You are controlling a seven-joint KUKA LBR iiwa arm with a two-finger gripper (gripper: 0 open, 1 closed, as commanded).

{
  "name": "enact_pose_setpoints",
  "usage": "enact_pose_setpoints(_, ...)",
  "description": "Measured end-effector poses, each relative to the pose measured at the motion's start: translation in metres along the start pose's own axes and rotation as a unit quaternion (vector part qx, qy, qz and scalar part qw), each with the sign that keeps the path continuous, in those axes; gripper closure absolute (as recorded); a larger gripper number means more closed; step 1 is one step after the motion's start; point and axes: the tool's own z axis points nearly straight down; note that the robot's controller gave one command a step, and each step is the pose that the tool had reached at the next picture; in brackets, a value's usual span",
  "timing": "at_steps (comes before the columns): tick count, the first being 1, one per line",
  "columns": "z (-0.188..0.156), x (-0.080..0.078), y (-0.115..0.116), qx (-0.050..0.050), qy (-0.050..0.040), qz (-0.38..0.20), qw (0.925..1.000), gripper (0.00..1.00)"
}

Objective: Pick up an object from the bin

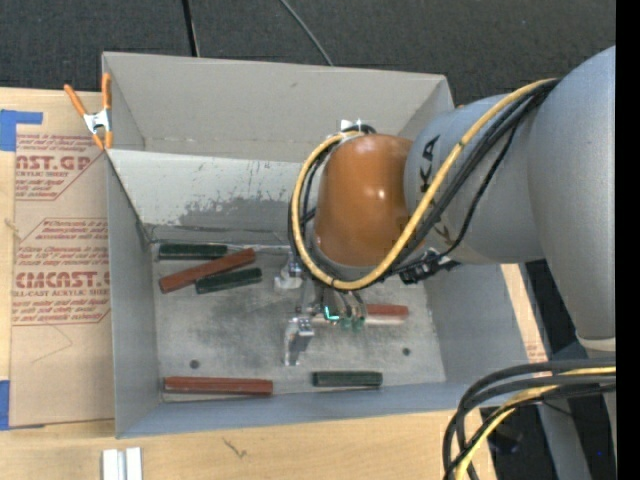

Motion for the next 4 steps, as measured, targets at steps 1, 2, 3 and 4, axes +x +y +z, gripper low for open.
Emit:
enact_pose_setpoints(1, -0.004, -0.002, 0.000, 0.000, -0.0039, 0.001, 1.0000, 0.00)
enact_pose_setpoints(2, 0.019, -0.018, -0.050, -0.001, -0.0050, 0.002, 1.0000, 0.00)
enact_pose_setpoints(3, 0.056, -0.045, -0.082, 0.001, -0.0060, 0.014, 0.9999, 0.00)
enact_pose_setpoints(4, 0.061, -0.029, -0.098, 0.000, -0.0157, -0.149, 0.9887, 1.00)
